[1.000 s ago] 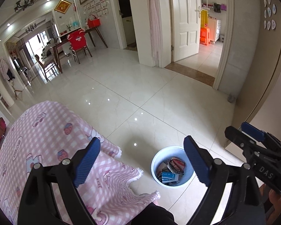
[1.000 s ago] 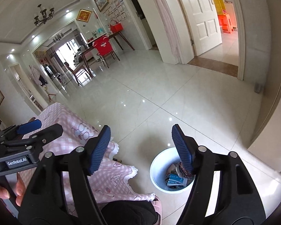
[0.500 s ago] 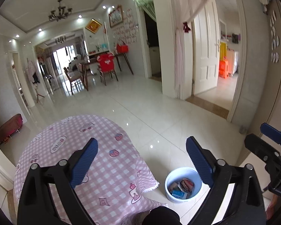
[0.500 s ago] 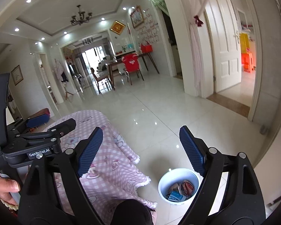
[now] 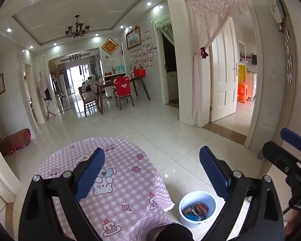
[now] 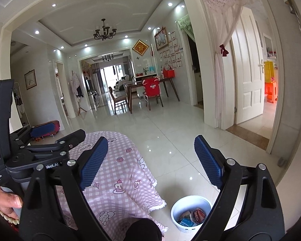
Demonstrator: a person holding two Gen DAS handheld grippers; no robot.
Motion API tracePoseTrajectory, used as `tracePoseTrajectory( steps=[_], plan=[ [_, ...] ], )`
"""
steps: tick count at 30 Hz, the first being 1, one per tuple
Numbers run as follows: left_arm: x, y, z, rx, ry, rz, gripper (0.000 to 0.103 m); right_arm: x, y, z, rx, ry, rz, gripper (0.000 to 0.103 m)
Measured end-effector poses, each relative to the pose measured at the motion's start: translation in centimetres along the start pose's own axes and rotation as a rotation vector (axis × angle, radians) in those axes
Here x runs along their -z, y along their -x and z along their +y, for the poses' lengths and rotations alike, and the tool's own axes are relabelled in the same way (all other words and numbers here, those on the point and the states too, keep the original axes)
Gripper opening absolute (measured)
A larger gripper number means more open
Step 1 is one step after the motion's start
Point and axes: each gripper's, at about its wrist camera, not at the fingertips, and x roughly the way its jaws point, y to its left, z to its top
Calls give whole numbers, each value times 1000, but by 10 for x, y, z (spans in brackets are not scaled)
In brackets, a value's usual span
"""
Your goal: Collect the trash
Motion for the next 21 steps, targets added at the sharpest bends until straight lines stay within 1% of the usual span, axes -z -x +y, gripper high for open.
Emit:
tracePoseTrajectory(
  steps=[2, 14, 21],
  plan=[
    [-1, 9, 2, -1, 9, -23, 94, 0, 6, 2, -4, 4, -10, 87],
    [-3, 41, 5, -11, 6, -86, 94, 3, 22, 18, -22, 28, -39, 88],
    [1, 47, 6, -18, 9, -98, 94, 4, 23, 19, -20, 31, -40, 88]
  ],
)
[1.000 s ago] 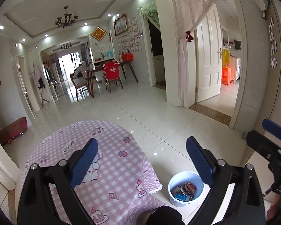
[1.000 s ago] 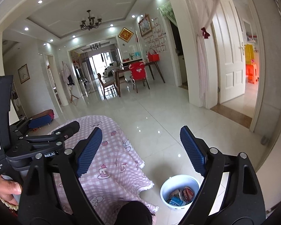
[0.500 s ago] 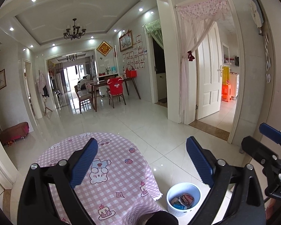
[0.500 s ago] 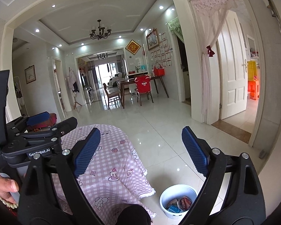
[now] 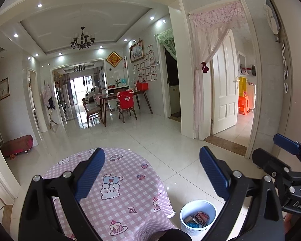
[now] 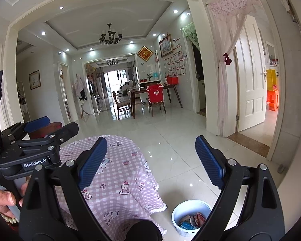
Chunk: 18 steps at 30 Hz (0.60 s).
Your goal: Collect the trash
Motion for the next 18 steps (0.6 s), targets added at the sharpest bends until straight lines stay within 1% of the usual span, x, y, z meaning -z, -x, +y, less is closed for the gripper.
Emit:
tracePoseTrajectory(
  steps=[18],
  plan=[
    [0, 3, 2, 5, 0, 0, 94, 0, 1, 2, -5, 1, 1, 88]
  ],
)
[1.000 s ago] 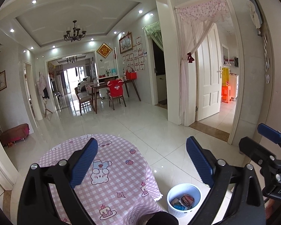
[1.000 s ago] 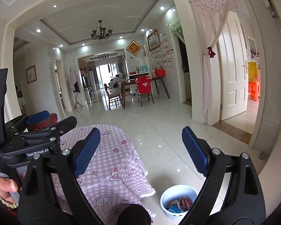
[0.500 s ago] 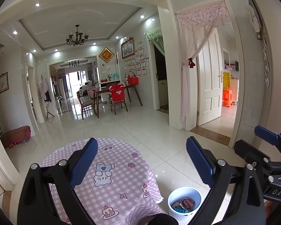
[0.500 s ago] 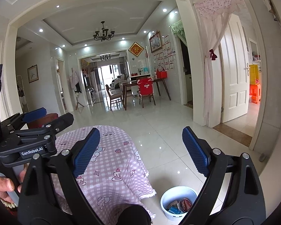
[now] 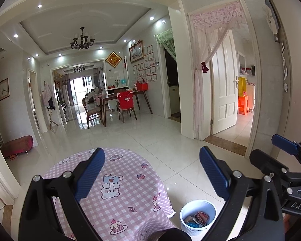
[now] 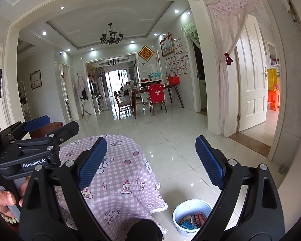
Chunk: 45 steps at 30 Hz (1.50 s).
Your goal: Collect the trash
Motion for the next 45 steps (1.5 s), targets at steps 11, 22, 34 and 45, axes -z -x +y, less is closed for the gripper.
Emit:
tracePoseTrajectory(
  steps=[11, 22, 34, 45],
  plan=[
    [2, 3, 1, 7, -11, 0, 94, 2, 0, -1, 1, -3, -2, 89],
    [5, 2, -2, 13, -18, 5, 94, 4, 1, 2, 7, -8, 0, 89],
    [10, -1, -4, 19, -22, 13, 94, 3, 0, 6, 8, -10, 3, 89],
    [9, -5, -4, 17, -23, 15, 94, 4, -1, 8, 5, -13, 5, 89]
  ],
)
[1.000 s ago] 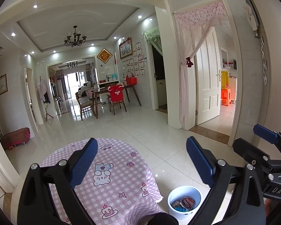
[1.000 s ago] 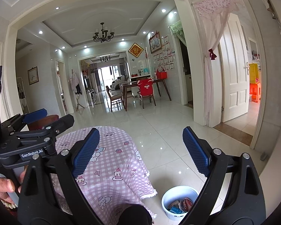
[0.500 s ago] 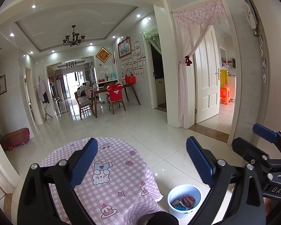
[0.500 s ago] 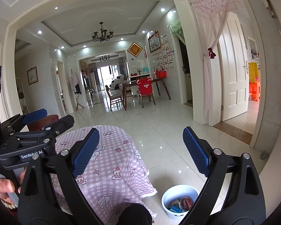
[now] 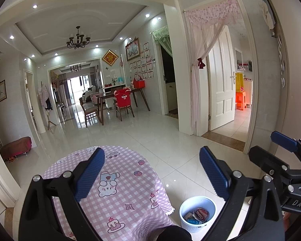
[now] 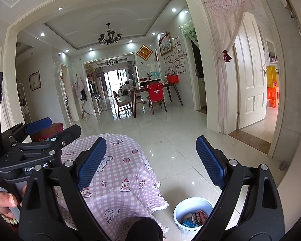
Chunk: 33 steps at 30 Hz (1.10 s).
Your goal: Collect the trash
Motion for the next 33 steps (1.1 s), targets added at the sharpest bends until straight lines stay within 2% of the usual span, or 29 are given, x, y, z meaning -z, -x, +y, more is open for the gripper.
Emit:
tracePoseTrajectory(
  steps=[33],
  plan=[
    [0, -1, 0, 1, -3, 1, 94, 1, -3, 3, -3, -4, 1, 90]
  ],
)
